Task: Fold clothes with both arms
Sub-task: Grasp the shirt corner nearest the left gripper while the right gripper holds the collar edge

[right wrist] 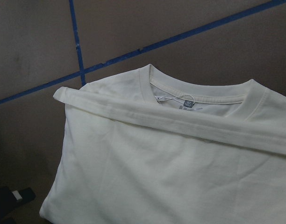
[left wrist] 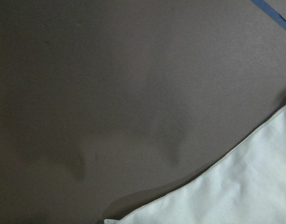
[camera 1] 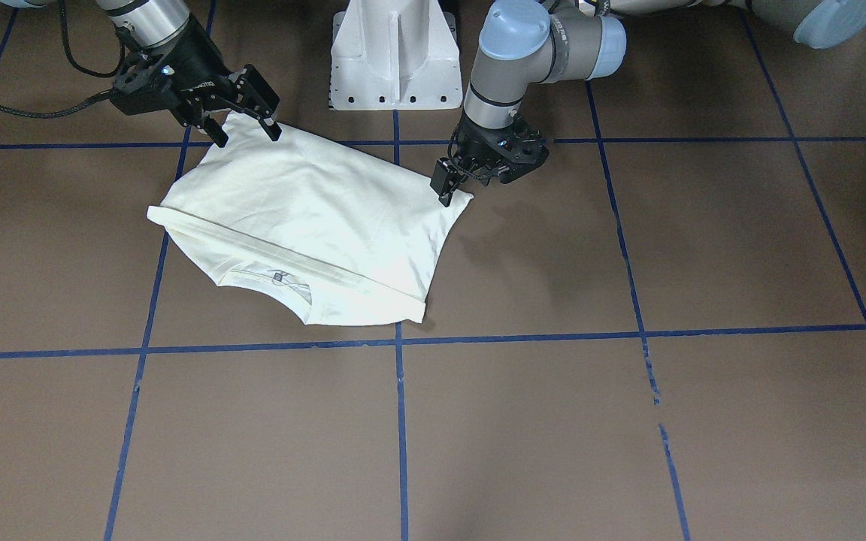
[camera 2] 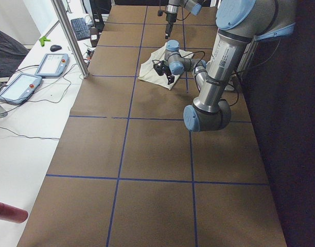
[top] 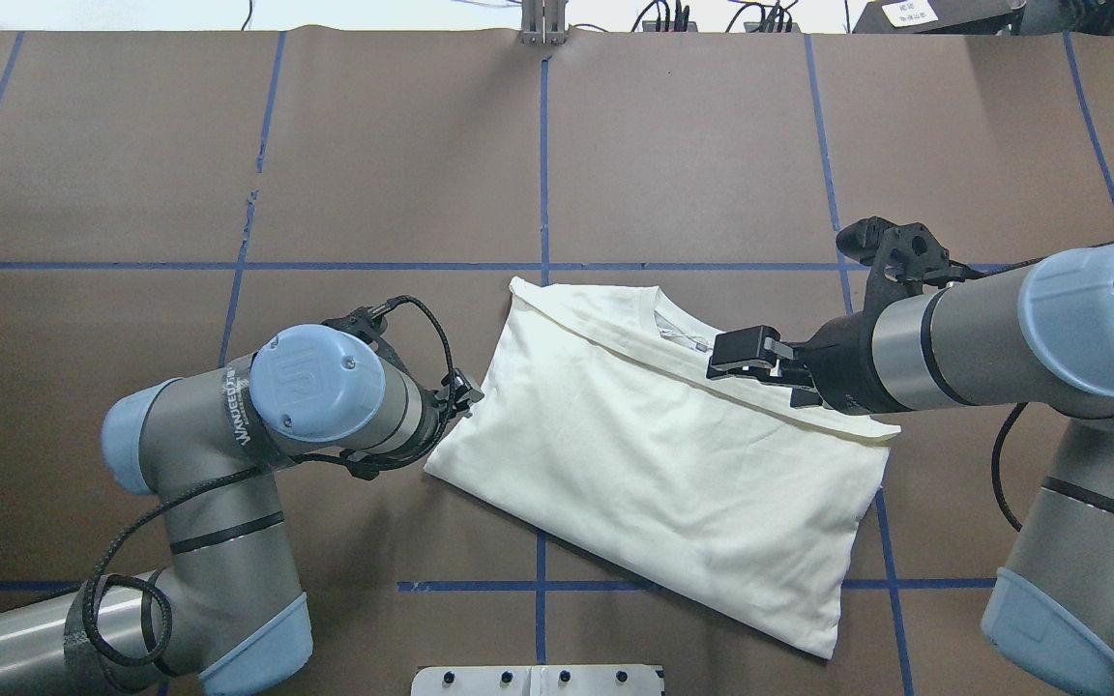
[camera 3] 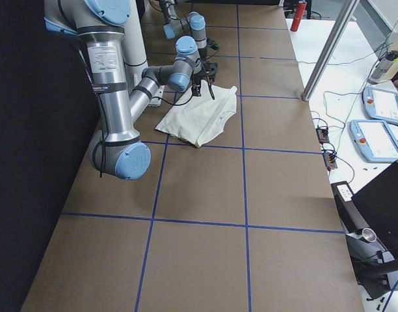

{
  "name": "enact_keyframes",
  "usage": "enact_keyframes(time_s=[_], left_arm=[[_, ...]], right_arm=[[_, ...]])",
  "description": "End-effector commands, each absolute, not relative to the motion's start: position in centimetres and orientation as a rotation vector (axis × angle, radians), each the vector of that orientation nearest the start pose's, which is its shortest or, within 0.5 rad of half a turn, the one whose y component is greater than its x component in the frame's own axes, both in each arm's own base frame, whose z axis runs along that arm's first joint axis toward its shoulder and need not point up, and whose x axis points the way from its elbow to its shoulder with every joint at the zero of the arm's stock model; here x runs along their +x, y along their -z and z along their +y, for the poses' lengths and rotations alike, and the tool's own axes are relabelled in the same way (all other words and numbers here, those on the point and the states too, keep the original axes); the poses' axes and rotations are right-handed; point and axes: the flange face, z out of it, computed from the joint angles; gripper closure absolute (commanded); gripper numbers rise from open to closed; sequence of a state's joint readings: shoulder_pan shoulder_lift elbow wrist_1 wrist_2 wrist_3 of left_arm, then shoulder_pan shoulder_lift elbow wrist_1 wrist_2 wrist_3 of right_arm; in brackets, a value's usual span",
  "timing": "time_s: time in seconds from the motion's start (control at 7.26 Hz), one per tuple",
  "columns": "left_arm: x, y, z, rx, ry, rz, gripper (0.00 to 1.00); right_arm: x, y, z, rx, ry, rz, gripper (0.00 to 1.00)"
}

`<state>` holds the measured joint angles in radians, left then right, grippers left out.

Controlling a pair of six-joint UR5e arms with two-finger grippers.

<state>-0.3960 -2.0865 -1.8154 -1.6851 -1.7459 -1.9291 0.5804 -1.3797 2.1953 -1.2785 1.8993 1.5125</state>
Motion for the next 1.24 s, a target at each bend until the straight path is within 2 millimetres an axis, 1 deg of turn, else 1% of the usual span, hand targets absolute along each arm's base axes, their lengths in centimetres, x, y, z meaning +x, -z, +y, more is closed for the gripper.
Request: enact_keyframes(time_s=[0.0,0.14,0.41,0.69,0.96,1.1], left_arm=[[55.5,-25.7,-34.1,-0.163,0.621,0.860,0.10],[56.5,-26.1,-33.4,-0.171,0.614,0.847,0.10],[56.5,-26.1,-33.4,-0.169,0.615,0.847,0.14],[56.6,-26.0,-33.4,-0.171,0.615,0.846,0.25],[56.8,-26.2,-33.4,-0.171,0.616,0.842,0.32],[56.8,-26.2,-33.5,-0.162,0.620,0.841,0.40]], right_arm=[[-34.5,-24.5,-34.8,0.069,-0.284,-1.141,0.00],[-34.4,-24.5,-34.9,0.066,-0.285,-1.141,0.00],[-34.4,-24.5,-34.8,0.066,-0.283,-1.142,0.00],[-34.3,-24.5,-34.9,0.064,-0.285,-1.142,0.00],[-34.3,-24.5,-34.9,0.062,-0.284,-1.143,0.00],[-34.3,-24.5,-34.9,0.062,-0.284,-1.143,0.00]])
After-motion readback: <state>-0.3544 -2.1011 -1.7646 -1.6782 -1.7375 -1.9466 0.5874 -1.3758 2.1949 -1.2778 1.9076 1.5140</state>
